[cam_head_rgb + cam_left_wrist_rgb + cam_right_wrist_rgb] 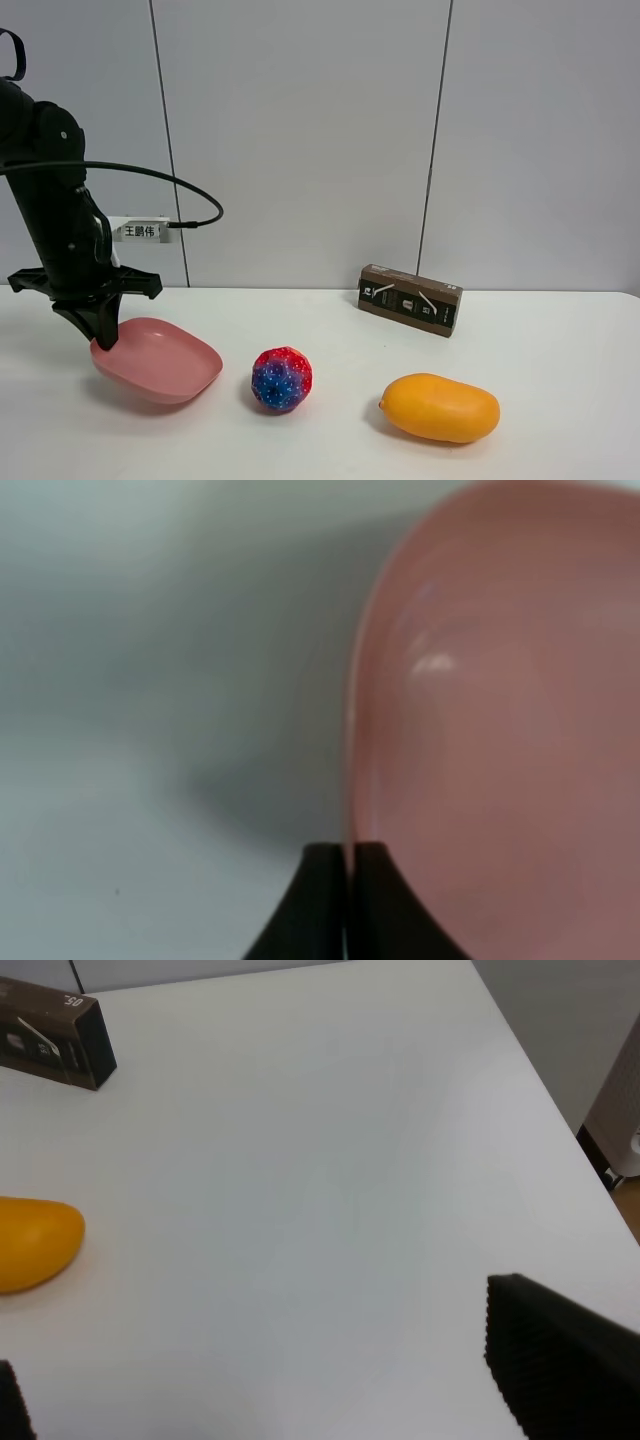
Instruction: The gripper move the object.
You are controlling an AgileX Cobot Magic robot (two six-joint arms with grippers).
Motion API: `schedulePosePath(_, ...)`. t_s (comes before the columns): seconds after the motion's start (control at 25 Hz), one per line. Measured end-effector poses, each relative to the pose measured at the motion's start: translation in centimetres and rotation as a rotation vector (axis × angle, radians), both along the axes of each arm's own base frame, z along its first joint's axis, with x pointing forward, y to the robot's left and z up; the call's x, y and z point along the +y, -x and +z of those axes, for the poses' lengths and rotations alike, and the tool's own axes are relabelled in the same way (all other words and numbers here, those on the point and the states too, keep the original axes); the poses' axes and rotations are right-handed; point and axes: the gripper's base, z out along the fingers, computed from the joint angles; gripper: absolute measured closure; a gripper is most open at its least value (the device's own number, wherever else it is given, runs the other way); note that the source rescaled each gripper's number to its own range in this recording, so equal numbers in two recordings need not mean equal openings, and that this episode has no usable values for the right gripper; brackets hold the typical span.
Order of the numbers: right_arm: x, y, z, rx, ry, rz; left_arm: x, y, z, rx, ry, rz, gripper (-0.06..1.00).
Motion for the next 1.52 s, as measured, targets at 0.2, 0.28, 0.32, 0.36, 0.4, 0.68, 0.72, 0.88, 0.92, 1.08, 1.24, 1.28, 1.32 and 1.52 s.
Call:
schedulePosePath(0.2,0.0,0.0,0.0,0.0,0.0,0.0,0.2,1.1,-1.5,0.015,0.0,0.014,0.94)
schedulePosePath(0.28,0.0,0.0,0.0,0.0,0.0,0.0,0.1,1.2,-1.8,0.018,0.011,0.027,0.94)
schedulePosePath(0.32,0.0,0.0,0.0,0.0,0.0,0.0,0.1,1.3,-1.9,0.018,0.017,0.033,0.94)
schedulePosePath(0.36,0.0,0.0,0.0,0.0,0.0,0.0,0.0,1.3,-1.9,0.018,0.023,0.038,0.94)
schedulePosePath(0.4,0.0,0.0,0.0,0.0,0.0,0.0,0.0,1.4,-2.0,0.021,0.026,0.041,0.94)
schedulePosePath(0.68,0.0,0.0,0.0,0.0,0.0,0.0,0.0,1.5,-2.0,0.031,0.036,0.062,0.94)
schedulePosePath(0.72,0.0,0.0,0.0,0.0,0.0,0.0,0.0,1.5,-2.0,0.031,0.036,0.064,0.94)
schedulePosePath(0.88,0.0,0.0,0.0,0.0,0.0,0.0,0.0,1.5,-1.7,0.022,0.03,0.058,0.94)
schedulePosePath(0.92,0.0,0.0,0.0,0.0,0.0,0.0,0.1,1.5,-1.3,0.012,0.027,0.054,0.94)
schedulePosePath(1.08,0.0,0.0,0.0,0.0,0.0,0.0,0.2,1.7,1.0,-0.043,0.026,0.043,0.94)
schedulePosePath(1.24,0.0,0.0,0.0,0.0,0.0,0.0,0.4,2.3,7.3,-0.186,0.032,0.019,0.89)
schedulePosePath(1.28,0.0,0.0,0.0,0.0,0.0,0.0,0.5,2.6,9.4,-0.235,0.034,0.008,0.85)
schedulePosePath(1.32,0.0,0.0,0.0,0.0,0.0,0.0,0.6,3.0,11.1,-0.274,0.035,-0.003,0.8)
schedulePosePath(1.52,0.0,0.0,0.0,0.0,0.0,0.0,1.3,6.7,20.0,-0.479,0.031,-0.034,0.4)
